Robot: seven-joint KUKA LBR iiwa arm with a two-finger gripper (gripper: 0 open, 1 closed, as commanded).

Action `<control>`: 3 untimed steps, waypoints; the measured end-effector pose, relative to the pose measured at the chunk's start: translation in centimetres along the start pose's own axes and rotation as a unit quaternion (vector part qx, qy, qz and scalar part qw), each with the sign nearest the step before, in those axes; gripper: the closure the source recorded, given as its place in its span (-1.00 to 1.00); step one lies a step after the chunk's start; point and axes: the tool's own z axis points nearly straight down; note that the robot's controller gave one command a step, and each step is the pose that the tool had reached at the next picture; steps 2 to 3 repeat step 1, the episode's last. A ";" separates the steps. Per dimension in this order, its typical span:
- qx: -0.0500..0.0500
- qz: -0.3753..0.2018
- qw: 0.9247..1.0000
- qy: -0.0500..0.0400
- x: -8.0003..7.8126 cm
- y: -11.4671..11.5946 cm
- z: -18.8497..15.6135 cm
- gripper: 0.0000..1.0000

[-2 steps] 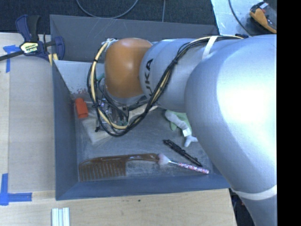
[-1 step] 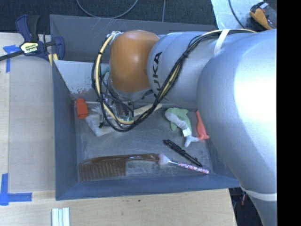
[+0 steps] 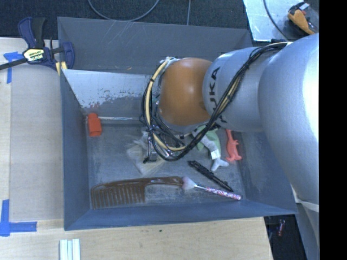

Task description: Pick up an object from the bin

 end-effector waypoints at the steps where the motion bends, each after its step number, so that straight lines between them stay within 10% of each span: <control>1: -0.005 -0.016 1.000 -0.007 2.7 3.5 -3.8 1.00; 3: -0.005 -0.016 1.000 -0.007 2.7 3.5 -3.8 1.00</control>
Offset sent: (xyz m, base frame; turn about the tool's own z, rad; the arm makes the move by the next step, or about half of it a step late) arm -0.0179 0.0131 0.0204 -0.0154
